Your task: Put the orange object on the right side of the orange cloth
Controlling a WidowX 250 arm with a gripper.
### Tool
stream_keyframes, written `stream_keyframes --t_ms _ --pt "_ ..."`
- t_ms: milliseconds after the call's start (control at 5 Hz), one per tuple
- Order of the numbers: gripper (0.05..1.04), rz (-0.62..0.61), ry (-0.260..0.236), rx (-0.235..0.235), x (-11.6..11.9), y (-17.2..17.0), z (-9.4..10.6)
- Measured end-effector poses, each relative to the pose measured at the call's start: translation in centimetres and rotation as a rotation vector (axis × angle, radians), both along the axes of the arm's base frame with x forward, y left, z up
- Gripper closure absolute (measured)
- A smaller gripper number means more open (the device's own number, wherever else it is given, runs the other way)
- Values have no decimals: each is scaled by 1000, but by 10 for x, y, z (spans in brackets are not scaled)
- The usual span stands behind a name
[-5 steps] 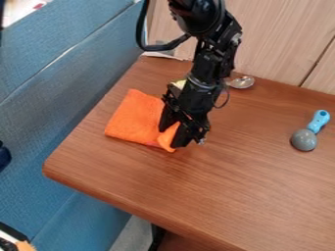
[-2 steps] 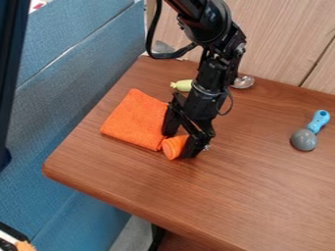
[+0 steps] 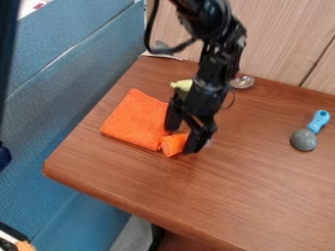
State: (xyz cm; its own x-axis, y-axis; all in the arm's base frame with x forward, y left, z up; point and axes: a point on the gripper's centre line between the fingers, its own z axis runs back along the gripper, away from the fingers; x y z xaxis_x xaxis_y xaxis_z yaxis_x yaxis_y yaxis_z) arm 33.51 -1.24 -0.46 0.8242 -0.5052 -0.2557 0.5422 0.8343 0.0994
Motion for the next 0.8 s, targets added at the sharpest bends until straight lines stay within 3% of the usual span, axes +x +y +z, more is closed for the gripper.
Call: stream_keyframes --t_ms 400,600,800 --pt "83 4 -208 -117 3 -1 74" --pt "83 8 -274 -178 2 1 99" --pt "83 10 -275 -180 2 3 99"
